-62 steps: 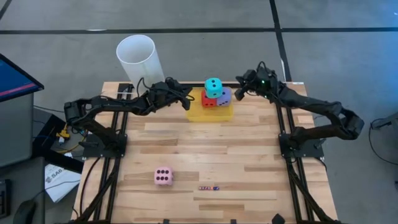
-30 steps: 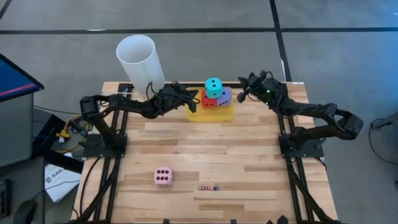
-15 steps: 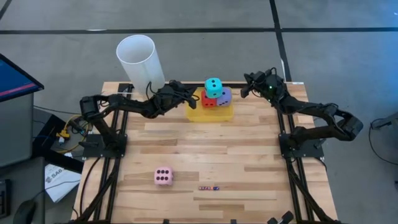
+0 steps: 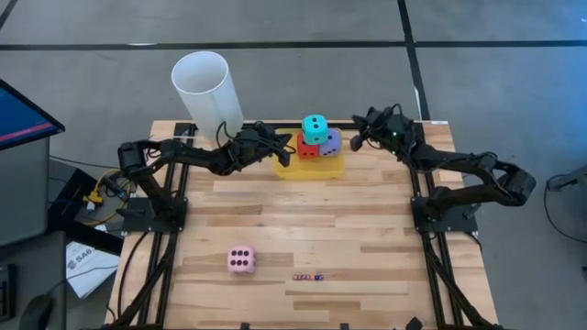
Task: Pick & Place Dice
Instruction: Put the big light blue dice into the yellow bin
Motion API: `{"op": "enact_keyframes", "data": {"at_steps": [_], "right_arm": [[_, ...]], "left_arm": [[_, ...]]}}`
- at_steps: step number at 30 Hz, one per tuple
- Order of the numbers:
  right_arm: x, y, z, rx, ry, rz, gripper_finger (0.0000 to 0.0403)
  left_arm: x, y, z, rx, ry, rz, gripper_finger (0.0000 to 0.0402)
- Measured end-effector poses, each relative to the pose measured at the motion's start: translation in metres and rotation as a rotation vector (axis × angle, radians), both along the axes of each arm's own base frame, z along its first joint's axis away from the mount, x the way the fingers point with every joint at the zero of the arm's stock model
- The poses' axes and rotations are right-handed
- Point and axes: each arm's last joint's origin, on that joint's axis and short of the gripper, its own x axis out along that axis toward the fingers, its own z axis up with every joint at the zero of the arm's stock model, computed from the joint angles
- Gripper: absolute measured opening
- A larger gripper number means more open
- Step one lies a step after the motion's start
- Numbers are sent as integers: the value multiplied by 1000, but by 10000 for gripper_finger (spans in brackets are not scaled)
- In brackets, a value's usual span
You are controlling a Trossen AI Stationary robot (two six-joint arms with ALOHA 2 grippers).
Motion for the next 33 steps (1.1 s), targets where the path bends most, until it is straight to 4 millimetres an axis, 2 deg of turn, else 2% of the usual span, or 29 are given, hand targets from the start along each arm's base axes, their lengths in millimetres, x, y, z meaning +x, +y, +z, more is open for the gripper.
{"op": "enact_keyframes", "data": {"at_steps": [5, 10, 14, 21, 27, 33], "right_arm": [[4, 0, -6, 31, 5, 98, 1], [4, -14, -22, 119, -17, 207, 1], [8, -28, -30, 194, -44, 270, 1], [23, -45, -25, 182, -4, 294, 0], [34, -58, -26, 245, 68, 294, 0], [34, -66, -26, 242, 80, 281, 0]], "left_arm": [[0, 0, 2, 8, -22, 11, 3], [2, 2, -2, -4, -51, 40, 3], [9, 3, -14, -5, -90, 37, 3], [21, 8, -32, -4, -89, 38, 3], [32, 14, -32, 41, -67, 33, 3], [31, 25, -32, 32, -42, 62, 3]]}}
